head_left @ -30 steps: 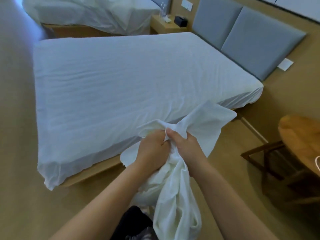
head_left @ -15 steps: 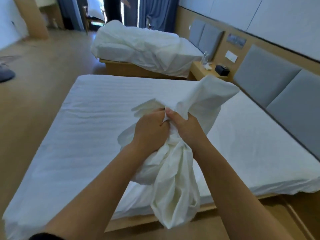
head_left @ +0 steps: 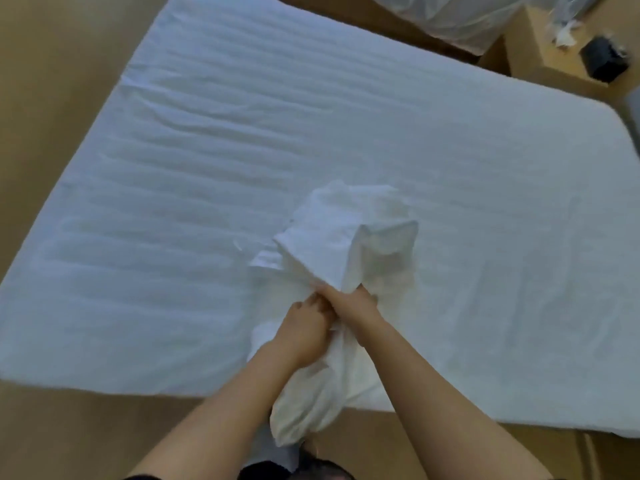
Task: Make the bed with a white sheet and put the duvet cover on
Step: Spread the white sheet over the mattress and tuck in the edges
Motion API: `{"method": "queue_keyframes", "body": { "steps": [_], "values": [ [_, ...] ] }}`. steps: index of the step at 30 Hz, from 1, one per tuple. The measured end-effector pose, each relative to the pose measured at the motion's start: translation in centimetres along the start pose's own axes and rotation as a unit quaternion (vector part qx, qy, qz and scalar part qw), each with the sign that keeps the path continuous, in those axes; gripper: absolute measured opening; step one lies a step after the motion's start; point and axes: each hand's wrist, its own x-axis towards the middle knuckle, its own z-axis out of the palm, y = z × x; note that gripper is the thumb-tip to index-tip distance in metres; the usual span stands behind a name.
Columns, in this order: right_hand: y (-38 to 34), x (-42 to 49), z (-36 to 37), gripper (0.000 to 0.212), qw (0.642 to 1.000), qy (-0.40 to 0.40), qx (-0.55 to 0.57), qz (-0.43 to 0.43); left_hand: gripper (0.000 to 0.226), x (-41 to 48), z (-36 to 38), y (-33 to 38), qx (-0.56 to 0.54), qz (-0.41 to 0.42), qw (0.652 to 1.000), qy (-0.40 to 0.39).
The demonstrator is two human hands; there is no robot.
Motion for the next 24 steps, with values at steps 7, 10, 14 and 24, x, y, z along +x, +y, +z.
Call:
{"method": "queue_keyframes", "body": {
  "steps": [7, 10, 14, 24],
  "values": [
    [-0.2, 4.1, 1.5, 0.064, 0.973, 0.154, -0.140, -0.103, 0.021, 1.9, 2.2, 0.0, -0.586, -0.134, 0.786, 0.148],
    [-0.6, 5.0, 2.4, 0.077, 0.976, 0.158, -0.139, -0.056, 0.025, 4.8, 0.3, -2.5, -0.804, -0.251, 0.505, 0.187],
    [-0.6, 5.4, 2.8, 0.068, 0.967, 0.161, -0.190, -0.049, 0.047, 7.9, -2.5, -6.2, -0.858, -0.213, 0.441, 0.154],
    [-1.8, 5.0, -0.4, 0.028, 0.978, 0.117, 0.053, -0.163, 0.010, 12.3, -4.9, -2.0, -0.644, -0.262, 0.711, 0.103]
  ]
}}
